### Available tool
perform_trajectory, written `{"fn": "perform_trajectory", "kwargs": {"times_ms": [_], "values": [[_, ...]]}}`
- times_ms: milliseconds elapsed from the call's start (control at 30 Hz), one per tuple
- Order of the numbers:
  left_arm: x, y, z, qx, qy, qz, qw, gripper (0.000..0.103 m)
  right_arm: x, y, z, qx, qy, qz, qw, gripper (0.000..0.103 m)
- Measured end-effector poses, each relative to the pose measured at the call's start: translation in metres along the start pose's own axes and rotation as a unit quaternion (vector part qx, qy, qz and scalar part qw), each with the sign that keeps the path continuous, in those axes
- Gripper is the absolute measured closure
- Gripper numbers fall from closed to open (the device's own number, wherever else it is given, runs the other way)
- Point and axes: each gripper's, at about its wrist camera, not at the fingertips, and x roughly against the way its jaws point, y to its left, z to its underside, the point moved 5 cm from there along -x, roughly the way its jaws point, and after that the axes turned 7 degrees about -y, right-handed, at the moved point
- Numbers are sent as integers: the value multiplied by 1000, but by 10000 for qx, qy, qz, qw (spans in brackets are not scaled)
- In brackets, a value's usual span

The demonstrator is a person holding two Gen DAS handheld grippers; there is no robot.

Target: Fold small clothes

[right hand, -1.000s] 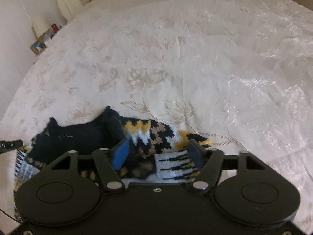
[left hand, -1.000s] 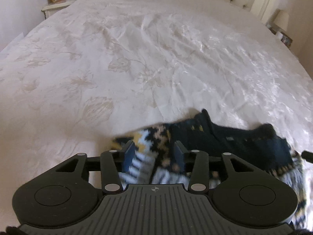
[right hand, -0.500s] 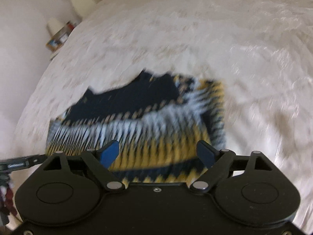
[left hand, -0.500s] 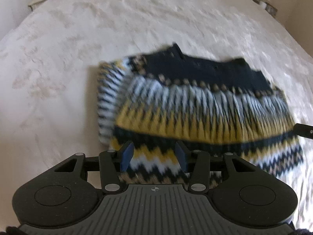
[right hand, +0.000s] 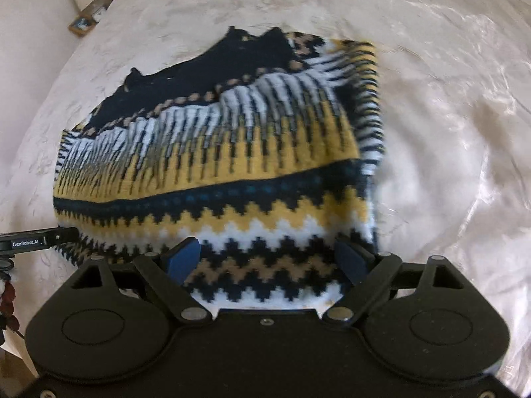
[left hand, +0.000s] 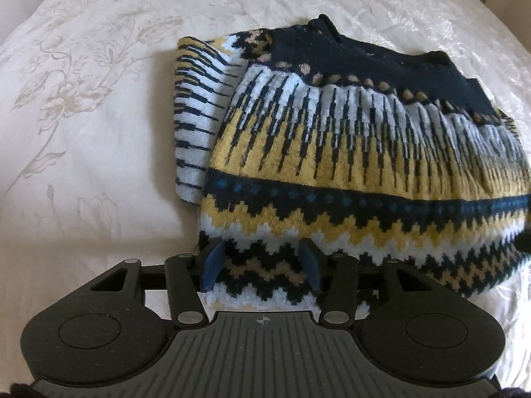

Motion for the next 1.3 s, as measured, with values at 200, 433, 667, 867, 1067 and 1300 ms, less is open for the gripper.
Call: {"fn": "perform_trajectory", "kwargs": {"times_ms": [200,433,667,867,1067,1300], "values": [[-7,-9,1,1,-49,-3,10000,27,-8,17,7,485,128,69,9987,0],[-14,-20,0,-108,2,-82,9999,2,-16,28,15,926,138,325,9951,0],[-15,-22,1,-70,38,-176,9998,0,-12,26,18,1149,-13,309,9929,0],[-25,-25,-6,-53,36,-273,9996,0,-14,27,18,1310,-157,338,9907,0],[-22,-24,-4,-38,-35,-361,9993,0,-13,27,18,1403,-312,331,9891,0],[-22,-25,-2,-62,-28,-423,9991,0,-12,27,19,1504,-463,315,9870,0]]}}
